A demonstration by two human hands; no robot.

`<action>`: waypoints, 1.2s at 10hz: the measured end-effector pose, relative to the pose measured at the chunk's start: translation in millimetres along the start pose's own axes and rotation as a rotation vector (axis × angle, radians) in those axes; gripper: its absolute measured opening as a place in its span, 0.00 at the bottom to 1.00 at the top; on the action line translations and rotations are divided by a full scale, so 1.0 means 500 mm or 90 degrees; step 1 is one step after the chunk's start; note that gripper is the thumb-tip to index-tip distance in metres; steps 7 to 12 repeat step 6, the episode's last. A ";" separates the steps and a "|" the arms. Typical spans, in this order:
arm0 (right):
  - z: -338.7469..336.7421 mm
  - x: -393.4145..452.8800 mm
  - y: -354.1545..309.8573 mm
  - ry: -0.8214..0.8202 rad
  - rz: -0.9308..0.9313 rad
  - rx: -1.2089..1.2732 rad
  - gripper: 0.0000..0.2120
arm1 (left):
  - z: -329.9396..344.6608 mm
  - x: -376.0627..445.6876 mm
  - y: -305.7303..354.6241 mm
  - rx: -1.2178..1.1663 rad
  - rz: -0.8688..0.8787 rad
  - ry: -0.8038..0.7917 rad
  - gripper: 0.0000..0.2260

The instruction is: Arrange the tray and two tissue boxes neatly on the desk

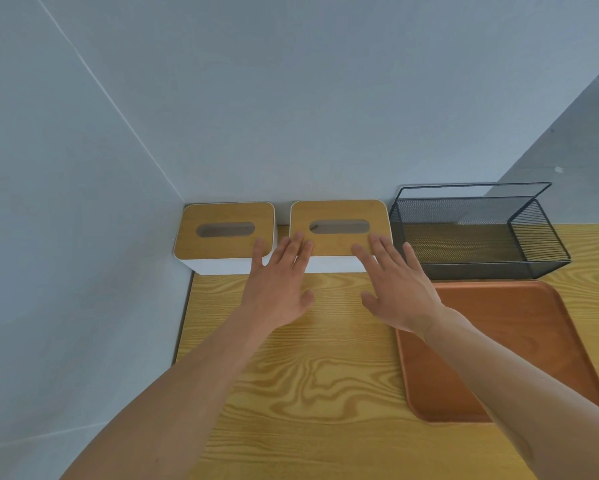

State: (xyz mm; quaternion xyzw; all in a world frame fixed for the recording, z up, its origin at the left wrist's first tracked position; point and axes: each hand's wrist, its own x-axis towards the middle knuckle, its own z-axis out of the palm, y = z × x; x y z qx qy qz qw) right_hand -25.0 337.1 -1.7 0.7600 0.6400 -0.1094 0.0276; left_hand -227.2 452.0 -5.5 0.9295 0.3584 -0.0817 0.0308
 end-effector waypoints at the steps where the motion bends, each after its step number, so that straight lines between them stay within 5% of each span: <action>1: -0.002 -0.001 0.001 0.005 0.001 0.004 0.39 | -0.004 0.000 0.000 -0.009 -0.002 -0.001 0.37; 4: -0.061 -0.004 0.012 0.035 0.010 0.126 0.31 | -0.057 -0.002 -0.011 -0.120 -0.015 0.014 0.33; 6: -0.149 -0.060 -0.004 0.084 0.128 0.329 0.15 | -0.134 -0.041 -0.022 -0.355 -0.082 0.144 0.13; 12: -0.149 -0.060 -0.004 0.084 0.128 0.329 0.15 | -0.134 -0.041 -0.022 -0.355 -0.082 0.144 0.13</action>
